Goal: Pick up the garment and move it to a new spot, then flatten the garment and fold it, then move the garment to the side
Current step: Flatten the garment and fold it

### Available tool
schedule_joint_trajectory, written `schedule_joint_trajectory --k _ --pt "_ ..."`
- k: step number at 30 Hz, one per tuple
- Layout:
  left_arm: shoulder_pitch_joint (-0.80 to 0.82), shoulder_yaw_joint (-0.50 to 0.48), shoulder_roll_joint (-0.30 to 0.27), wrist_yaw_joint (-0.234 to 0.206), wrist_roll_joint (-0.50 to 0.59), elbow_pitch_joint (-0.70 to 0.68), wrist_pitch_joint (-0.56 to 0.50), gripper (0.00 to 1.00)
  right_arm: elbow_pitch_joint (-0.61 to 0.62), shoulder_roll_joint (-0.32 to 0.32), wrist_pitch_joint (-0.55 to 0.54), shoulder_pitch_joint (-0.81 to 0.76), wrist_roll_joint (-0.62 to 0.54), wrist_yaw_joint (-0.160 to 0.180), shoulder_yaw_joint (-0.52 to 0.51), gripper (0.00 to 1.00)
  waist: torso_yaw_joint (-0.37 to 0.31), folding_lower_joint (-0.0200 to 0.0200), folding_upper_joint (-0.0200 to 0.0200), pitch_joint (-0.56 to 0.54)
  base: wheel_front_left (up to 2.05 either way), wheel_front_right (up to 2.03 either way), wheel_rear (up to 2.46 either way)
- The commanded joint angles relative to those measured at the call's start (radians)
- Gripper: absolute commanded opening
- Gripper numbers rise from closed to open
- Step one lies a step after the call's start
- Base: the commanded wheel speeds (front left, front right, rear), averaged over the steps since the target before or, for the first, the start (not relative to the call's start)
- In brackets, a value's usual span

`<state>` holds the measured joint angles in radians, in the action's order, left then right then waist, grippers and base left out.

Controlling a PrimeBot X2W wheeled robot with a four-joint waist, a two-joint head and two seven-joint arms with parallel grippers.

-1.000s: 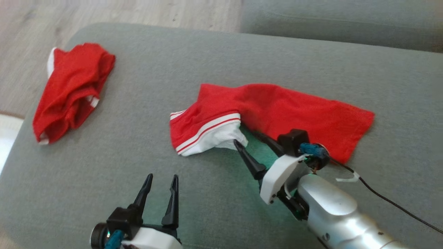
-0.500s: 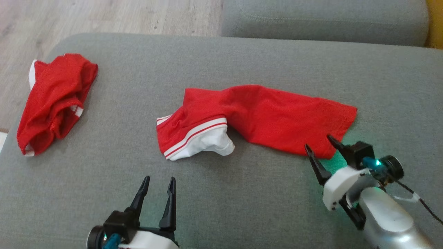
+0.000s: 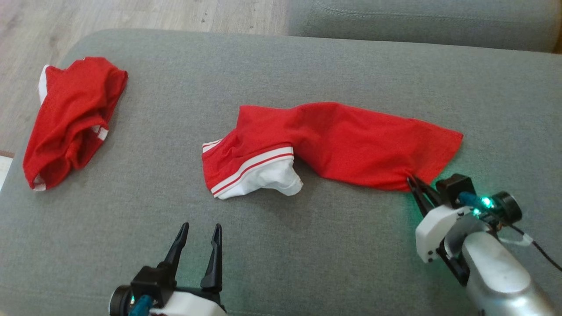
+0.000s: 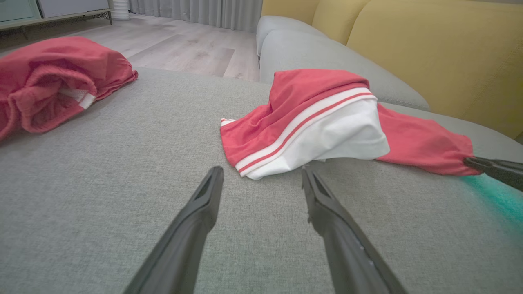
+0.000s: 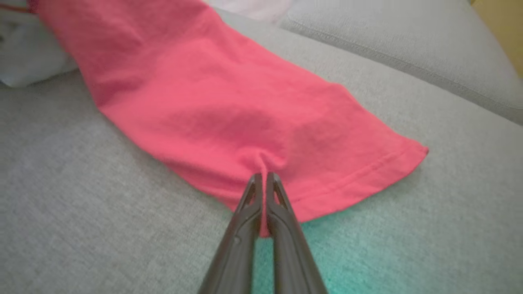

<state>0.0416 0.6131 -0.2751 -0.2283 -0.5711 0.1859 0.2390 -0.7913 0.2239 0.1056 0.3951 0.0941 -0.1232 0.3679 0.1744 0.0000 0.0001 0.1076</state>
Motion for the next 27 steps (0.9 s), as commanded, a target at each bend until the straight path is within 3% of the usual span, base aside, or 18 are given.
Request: schedule_joint_trajectory --k 1,6,11,22,27 --pt "0.047 -0.042 -0.018 -0.004 -0.005 -0.025 0.01 1.0 0.05 -0.007 0.009 -0.001 -0.001 -0.008 -0.005 0.0 -0.007 0.0 -0.0001 -0.005 0.0 0.0 0.0" --pt "0.037 -0.044 -0.019 -0.009 -0.007 -0.025 0.012 1.0 0.165 0.003 0.009 -0.012 0.016 -0.008 -0.05 0.0 -0.032 0.0 -0.0001 -0.027 0.0 0.0 0.0" --pt "0.023 -0.045 -0.019 -0.014 -0.012 -0.027 0.013 1.0 0.376 0.039 -0.048 -0.05 0.053 -0.008 -0.077 0.0 -0.062 0.0 -0.0001 -0.057 0.0 0.0 0.0" --pt "0.005 -0.05 -0.021 -0.017 -0.017 -0.04 0.016 1.0 0.909 0.118 -0.299 -0.222 0.077 -0.008 -0.189 0.0 -0.076 0.0 -0.0001 -0.088 0.0 0.0 0.0" --pt "0.018 -0.05 -0.019 -0.012 -0.013 -0.049 0.017 1.0 1.015 0.129 -0.428 -0.24 0.092 -0.008 -0.239 0.0 -0.052 0.0 -0.0001 -0.061 0.0 0.0 0.0"
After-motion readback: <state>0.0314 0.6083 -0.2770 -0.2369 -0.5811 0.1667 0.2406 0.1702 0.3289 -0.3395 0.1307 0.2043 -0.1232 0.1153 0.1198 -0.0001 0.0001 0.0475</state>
